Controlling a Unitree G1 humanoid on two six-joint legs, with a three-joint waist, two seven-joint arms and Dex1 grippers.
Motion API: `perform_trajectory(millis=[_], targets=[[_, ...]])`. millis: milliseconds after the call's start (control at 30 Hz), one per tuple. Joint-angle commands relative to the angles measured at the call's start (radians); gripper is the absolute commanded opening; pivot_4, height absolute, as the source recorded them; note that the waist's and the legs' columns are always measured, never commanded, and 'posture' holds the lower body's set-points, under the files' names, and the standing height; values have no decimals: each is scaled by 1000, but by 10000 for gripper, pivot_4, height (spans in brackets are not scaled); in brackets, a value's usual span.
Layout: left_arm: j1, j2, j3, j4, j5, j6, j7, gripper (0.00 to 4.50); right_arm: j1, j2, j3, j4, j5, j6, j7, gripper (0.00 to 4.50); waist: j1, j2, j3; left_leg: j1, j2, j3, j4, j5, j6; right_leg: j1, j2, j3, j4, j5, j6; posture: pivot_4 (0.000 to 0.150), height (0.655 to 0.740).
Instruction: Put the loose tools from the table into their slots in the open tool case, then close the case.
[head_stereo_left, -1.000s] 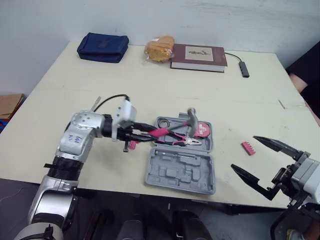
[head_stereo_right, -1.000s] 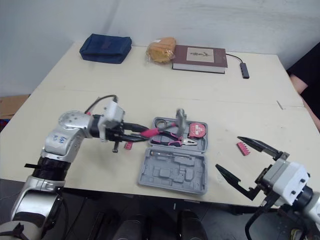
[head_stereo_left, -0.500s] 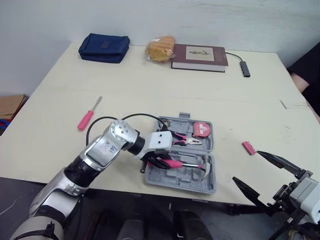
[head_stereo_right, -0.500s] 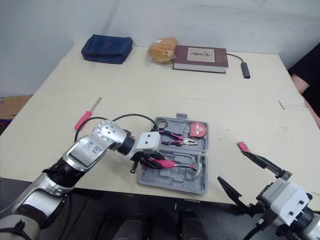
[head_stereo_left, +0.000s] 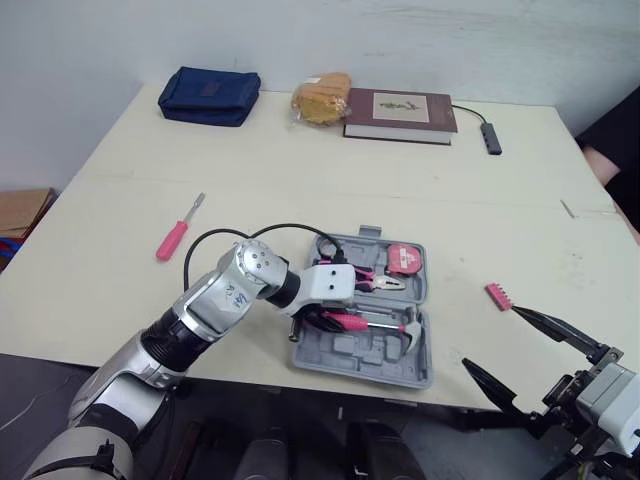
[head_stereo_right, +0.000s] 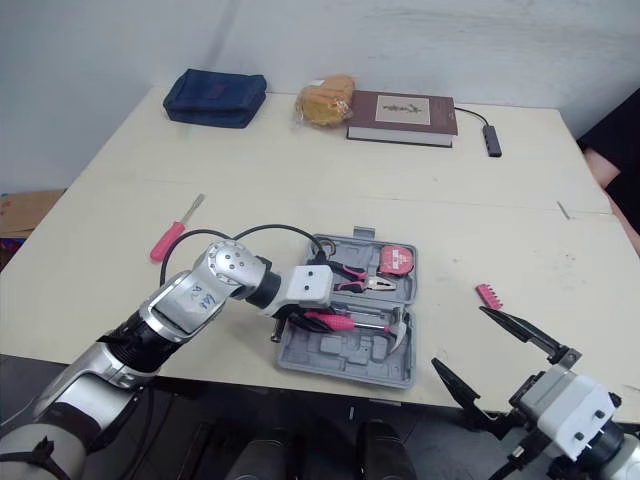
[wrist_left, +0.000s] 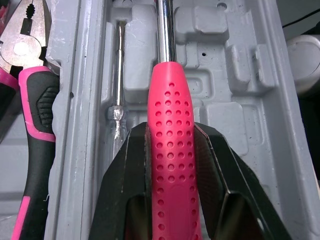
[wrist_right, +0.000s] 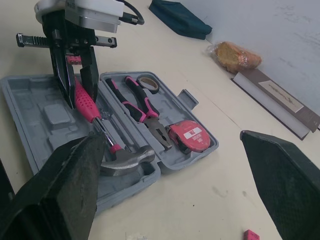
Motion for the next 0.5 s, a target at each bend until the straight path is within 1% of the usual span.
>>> perform_trajectory(millis=[33, 267, 500], targets=[[-13, -10, -13, -12, 15, -8, -4, 5371, 6, 13, 14, 8, -6, -43, 0, 45000, 1, 0, 0, 0, 0, 0, 0, 0, 0, 0, 0, 0, 0, 0, 0, 1500, 7400], [-10, -34, -40, -7, 59, 5, 26, 5371, 21, 17, 28, 17, -11, -72, -2, 45000, 8, 0, 0, 0, 0, 0, 0, 0, 0, 0, 0, 0, 0, 0, 0, 1500, 7400], [-3, -7, -29, -10, 60, 12, 4, 5371, 26, 19, 41, 31, -19, -93, -2, 45000, 6, 0, 0, 0, 0, 0, 0, 0, 0, 0, 0, 0, 0, 0, 0, 1500, 7400]])
